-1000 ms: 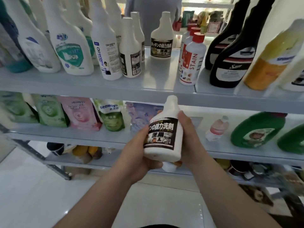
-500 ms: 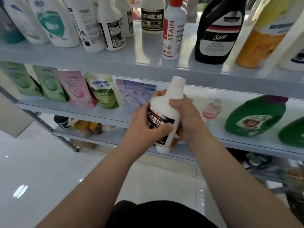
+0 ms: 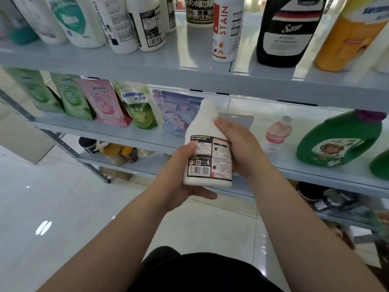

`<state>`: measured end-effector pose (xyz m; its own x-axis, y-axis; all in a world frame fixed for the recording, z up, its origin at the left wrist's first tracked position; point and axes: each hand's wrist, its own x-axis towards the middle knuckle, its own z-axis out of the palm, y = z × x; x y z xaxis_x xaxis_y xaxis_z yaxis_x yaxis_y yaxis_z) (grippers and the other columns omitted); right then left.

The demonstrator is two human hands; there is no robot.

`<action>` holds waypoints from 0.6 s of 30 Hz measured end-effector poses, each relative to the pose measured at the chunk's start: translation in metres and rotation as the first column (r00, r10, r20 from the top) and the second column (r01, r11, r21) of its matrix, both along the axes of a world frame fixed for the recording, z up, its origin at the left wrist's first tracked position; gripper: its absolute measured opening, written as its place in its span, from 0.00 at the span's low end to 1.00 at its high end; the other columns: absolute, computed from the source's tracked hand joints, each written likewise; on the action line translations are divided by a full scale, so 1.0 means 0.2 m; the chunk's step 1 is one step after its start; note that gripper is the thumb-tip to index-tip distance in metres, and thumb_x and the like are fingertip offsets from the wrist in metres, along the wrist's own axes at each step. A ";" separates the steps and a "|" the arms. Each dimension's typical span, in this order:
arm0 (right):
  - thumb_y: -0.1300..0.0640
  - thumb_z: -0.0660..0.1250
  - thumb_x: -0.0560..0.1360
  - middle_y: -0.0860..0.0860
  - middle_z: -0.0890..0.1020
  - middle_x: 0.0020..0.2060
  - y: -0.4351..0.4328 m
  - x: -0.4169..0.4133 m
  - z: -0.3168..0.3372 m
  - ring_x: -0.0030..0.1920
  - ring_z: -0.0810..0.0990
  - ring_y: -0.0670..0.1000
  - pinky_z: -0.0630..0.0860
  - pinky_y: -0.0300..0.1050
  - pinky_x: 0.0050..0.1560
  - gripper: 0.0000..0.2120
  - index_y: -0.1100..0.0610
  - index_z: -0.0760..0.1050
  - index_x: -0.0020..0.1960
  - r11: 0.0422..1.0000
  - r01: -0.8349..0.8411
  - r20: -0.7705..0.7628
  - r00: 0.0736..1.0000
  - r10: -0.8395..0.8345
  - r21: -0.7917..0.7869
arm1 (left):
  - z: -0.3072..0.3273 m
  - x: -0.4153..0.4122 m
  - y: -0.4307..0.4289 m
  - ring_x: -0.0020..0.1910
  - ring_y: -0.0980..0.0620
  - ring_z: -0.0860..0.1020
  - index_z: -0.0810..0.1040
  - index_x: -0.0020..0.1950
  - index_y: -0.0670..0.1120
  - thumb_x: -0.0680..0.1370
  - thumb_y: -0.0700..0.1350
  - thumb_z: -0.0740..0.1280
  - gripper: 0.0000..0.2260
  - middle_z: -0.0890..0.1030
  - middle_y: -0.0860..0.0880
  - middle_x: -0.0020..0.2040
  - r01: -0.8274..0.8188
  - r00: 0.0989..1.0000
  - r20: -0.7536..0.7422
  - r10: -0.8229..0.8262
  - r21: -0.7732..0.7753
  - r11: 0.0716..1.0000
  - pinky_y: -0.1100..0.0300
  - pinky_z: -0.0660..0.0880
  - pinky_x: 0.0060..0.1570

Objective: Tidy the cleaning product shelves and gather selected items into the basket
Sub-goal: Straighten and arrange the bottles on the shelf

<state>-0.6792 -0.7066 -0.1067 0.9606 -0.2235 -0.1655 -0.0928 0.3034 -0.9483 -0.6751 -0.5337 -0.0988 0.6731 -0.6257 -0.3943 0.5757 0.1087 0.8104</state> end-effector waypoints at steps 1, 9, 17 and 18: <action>0.46 0.71 0.75 0.54 0.88 0.39 0.02 0.01 -0.01 0.38 0.87 0.51 0.81 0.43 0.34 0.10 0.48 0.86 0.40 1.000 0.017 -0.010 1.000 -0.017 0.000 | 0.00 0.01 0.02 0.46 0.40 0.86 0.81 0.61 0.45 0.79 0.58 0.63 0.20 0.86 0.39 0.54 -0.023 0.999 -0.028 0.024 0.008 1.000 0.50 0.81 0.31; 0.43 0.66 0.77 0.62 0.84 0.55 0.28 0.07 -0.07 0.55 0.84 0.63 0.82 0.56 0.54 0.25 0.61 0.77 0.64 0.899 -0.043 -0.083 0.993 0.088 0.437 | -0.04 0.09 0.23 0.41 0.46 0.81 0.81 0.59 0.48 0.80 0.54 0.62 0.15 0.82 0.45 0.49 -0.167 0.939 -0.311 0.145 -0.046 0.985 0.66 0.65 0.18; 0.33 0.67 0.72 0.65 0.75 0.57 0.67 0.09 -0.13 0.50 0.72 0.61 0.66 0.52 0.63 0.32 0.58 0.80 0.62 0.874 0.012 -0.108 0.993 0.046 0.485 | -0.06 0.20 0.54 0.46 0.35 0.85 0.79 0.69 0.47 0.79 0.56 0.61 0.22 0.83 0.38 0.55 -0.009 0.827 -0.545 -0.138 -0.259 0.966 0.60 0.76 0.19; 0.34 0.68 0.71 0.64 0.79 0.56 0.70 0.09 -0.13 0.51 0.78 0.62 0.73 0.52 0.61 0.35 0.60 0.78 0.65 0.872 0.018 -0.106 0.994 0.038 0.489 | -0.08 0.21 0.58 0.47 0.35 0.85 0.79 0.69 0.47 0.80 0.57 0.61 0.22 0.83 0.39 0.57 0.008 0.842 -0.525 -0.126 -0.223 0.975 0.56 0.80 0.22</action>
